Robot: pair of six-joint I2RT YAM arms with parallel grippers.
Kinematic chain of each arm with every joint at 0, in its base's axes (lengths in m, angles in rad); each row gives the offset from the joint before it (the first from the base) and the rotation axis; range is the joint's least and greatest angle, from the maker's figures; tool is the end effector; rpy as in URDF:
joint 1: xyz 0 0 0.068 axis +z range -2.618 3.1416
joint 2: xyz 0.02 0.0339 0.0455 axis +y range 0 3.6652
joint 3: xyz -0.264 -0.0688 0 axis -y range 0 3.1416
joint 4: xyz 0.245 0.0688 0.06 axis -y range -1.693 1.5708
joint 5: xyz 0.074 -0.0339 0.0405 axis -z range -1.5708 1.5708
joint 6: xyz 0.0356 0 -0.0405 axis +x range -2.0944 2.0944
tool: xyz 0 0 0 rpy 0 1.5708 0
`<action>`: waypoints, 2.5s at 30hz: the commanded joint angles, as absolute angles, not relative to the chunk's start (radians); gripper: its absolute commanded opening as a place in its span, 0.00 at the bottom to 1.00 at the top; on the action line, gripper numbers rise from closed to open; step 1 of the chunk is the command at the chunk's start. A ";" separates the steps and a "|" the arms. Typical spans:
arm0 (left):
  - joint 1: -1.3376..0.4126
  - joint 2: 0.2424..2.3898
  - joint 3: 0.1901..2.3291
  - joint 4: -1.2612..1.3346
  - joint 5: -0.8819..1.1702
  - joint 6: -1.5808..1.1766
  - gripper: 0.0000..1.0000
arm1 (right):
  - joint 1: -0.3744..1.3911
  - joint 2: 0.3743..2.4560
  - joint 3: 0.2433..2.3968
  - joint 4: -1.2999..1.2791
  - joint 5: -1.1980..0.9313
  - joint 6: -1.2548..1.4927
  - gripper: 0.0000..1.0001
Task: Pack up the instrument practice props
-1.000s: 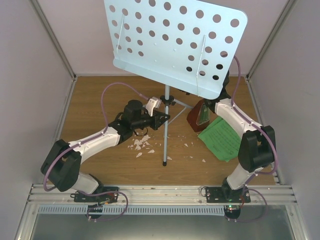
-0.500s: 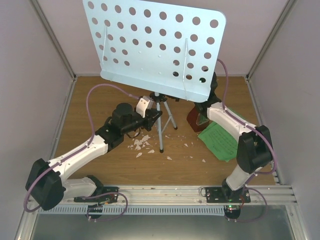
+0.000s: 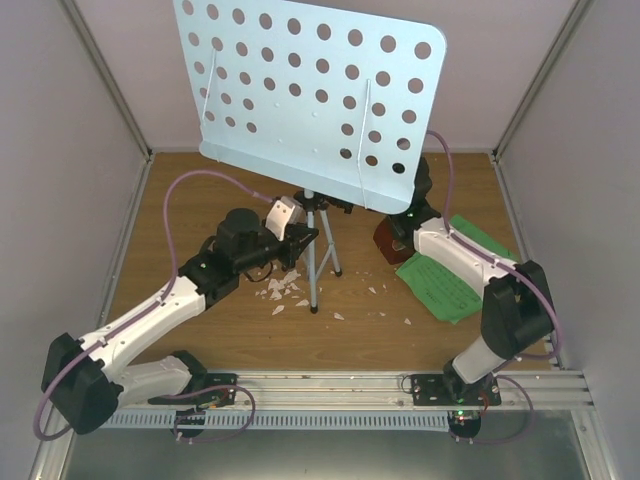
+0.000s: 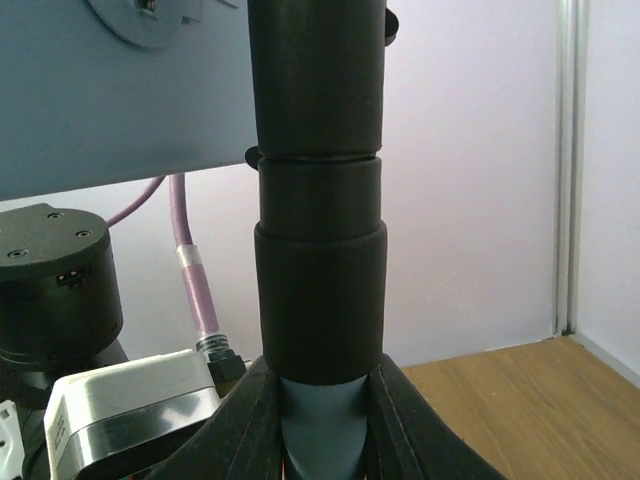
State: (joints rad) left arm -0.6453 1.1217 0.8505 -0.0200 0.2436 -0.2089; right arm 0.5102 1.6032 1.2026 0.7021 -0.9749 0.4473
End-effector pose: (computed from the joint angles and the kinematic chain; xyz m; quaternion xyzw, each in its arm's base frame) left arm 0.2037 -0.1641 0.3123 0.2432 0.7617 -0.3342 0.4990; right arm 0.3061 0.2051 0.3650 -0.3935 0.5117 0.5742 0.5036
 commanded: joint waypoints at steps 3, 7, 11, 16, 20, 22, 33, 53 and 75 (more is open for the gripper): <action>-0.638 1.058 0.886 0.136 0.259 -0.231 0.01 | 0.557 1.510 1.105 0.759 -0.916 0.499 0.00; -0.638 1.049 0.811 0.152 0.273 -0.200 0.08 | 0.557 1.499 1.058 0.806 -0.891 0.495 0.00; -0.638 1.019 0.743 0.162 0.240 -0.169 0.27 | 0.556 1.483 1.025 0.844 -0.860 0.490 0.01; -0.638 0.962 0.658 0.210 0.159 -0.136 0.69 | 0.557 1.485 1.019 0.851 -0.851 0.487 0.00; -0.638 0.975 0.630 0.280 0.175 -0.094 0.98 | 0.556 1.486 1.017 0.862 -0.851 0.495 0.01; -0.638 1.010 0.636 0.314 0.176 -0.073 0.99 | 0.558 1.488 1.016 0.869 -0.851 0.499 0.00; -0.640 1.186 0.661 0.570 0.207 -0.084 0.99 | 0.557 1.497 0.999 0.923 -0.822 0.532 0.00; -0.789 1.371 0.724 0.639 -0.167 -0.123 0.68 | 0.557 1.445 0.919 1.000 -0.686 0.544 0.01; -0.827 1.089 0.842 -0.051 -0.108 -0.343 0.00 | 0.563 1.467 0.969 0.757 -0.431 0.790 0.00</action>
State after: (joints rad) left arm -0.8112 1.2068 0.8131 0.0280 -0.1356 -0.2535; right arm 0.5751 1.4567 0.9413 0.7242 -0.5858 0.6998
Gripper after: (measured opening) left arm 0.451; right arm 0.211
